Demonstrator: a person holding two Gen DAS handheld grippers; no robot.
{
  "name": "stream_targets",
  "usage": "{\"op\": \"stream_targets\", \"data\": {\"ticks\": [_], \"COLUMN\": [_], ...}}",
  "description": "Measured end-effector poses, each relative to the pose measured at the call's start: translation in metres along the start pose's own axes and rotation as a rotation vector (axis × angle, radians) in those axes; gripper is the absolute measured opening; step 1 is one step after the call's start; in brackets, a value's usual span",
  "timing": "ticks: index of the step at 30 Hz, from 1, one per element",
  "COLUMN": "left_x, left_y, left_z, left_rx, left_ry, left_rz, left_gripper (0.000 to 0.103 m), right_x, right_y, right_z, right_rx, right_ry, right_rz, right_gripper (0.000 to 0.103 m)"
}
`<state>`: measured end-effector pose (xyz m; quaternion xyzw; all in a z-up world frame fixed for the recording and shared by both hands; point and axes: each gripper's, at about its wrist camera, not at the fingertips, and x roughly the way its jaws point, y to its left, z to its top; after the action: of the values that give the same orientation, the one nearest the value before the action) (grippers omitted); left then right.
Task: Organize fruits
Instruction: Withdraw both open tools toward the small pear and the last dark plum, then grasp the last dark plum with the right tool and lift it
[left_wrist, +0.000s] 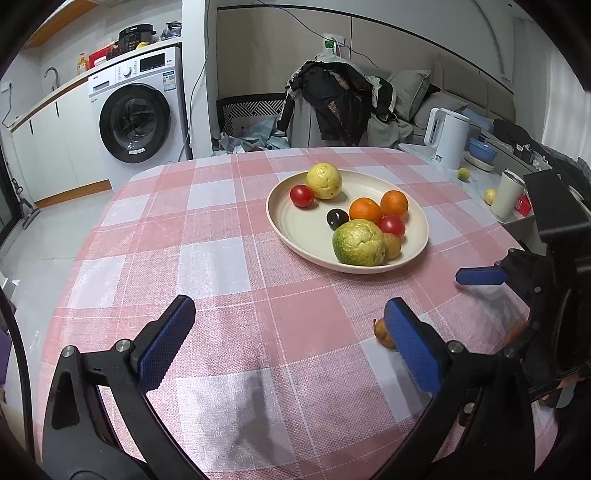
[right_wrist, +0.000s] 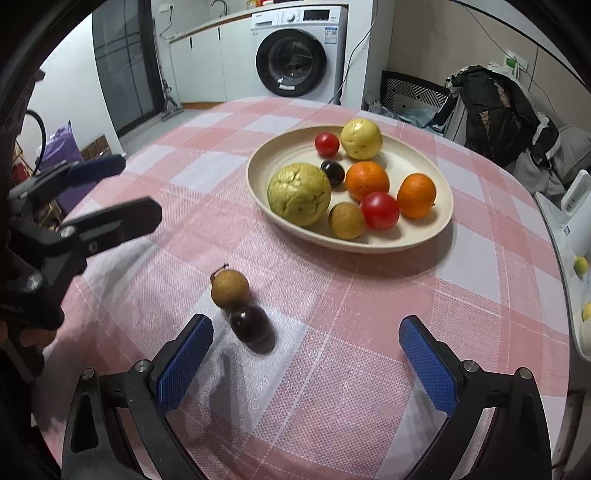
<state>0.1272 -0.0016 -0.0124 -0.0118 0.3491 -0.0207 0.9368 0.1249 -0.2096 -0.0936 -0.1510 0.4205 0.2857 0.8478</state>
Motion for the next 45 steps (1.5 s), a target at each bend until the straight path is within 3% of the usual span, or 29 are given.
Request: {"op": "stream_targets", "data": {"ticks": [16, 22, 45], "left_x": [0.011, 0.013, 0.019], "left_y": [0.000, 0.001, -0.003], "left_z": [-0.004, -0.005, -0.007], "left_rx": [0.004, 0.001, 0.000], "left_ry": [0.036, 0.042, 0.062], "left_rz": [-0.005, -0.004, -0.032], "left_gripper": [0.102, 0.102, 0.102], "right_x": [0.013, 0.014, 0.004], "right_y": [0.001, 0.005, 0.018], "right_z": [-0.004, -0.004, -0.007], "right_rx": [-0.024, -0.036, -0.096], "right_ry": [0.033, 0.029, -0.002], "right_rz": [-0.003, 0.006, 0.087], "right_gripper": [0.103, 0.098, 0.038]}}
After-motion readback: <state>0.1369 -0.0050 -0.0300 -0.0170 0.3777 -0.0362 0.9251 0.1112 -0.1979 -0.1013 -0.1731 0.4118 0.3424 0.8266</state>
